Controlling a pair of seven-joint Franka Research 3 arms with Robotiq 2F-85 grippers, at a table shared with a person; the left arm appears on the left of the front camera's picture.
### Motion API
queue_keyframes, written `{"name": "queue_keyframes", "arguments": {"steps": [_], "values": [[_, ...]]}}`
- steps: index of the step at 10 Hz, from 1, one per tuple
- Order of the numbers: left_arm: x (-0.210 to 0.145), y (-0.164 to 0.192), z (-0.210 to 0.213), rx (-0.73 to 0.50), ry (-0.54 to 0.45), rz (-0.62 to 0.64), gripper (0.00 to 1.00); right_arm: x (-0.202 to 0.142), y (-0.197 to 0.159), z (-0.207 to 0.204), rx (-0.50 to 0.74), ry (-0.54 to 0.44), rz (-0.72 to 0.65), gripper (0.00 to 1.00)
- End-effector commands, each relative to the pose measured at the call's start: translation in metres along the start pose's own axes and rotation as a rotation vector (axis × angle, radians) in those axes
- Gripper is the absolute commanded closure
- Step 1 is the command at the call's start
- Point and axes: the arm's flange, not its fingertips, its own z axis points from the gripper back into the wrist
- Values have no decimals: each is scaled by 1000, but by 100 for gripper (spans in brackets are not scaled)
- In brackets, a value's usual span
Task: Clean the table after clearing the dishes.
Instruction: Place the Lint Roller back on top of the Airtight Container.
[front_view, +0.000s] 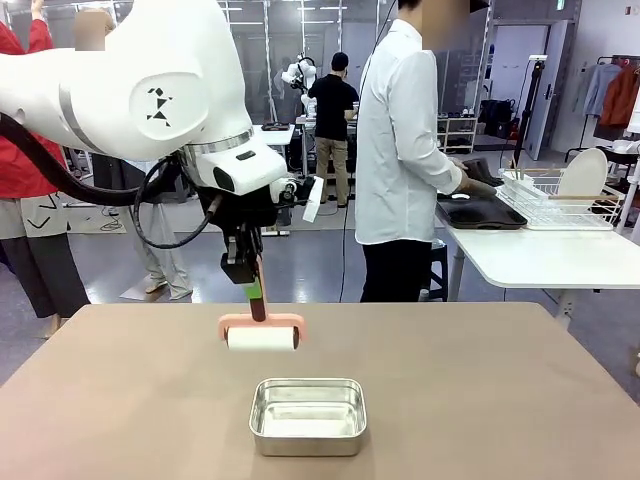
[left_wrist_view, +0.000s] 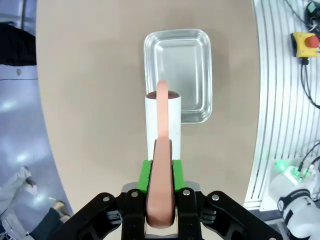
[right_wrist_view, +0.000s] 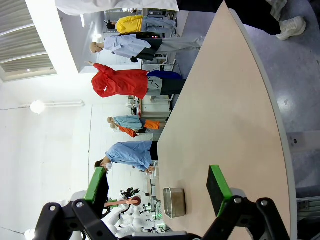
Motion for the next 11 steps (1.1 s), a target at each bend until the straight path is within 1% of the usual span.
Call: {"name": "queue_keyframes", "arguments": {"steps": [1, 4, 5, 6, 8, 9, 11], "values": [[-12, 17, 3, -5, -20, 39, 80, -1, 4, 1, 3, -3, -1, 0], [-12, 17, 3, -5, -20, 39, 80, -1, 4, 1, 3, -3, -1, 0], [-13, 15, -2, -4, -1, 37, 80, -1, 4, 1, 3, -3, -1, 0], [1, 17, -11, -24, -8, 39, 80, -1, 4, 1, 3, -3, -1, 0], [33, 14, -32, -78, 11, 32, 80, -1, 4, 1, 3, -3, -1, 0], [48, 15, -51, -122, 14, 38, 80, -1, 4, 1, 3, -3, -1, 0], [67, 22, -85, -188, 11, 38, 80, -1, 4, 1, 3, -3, -1, 0]]}}
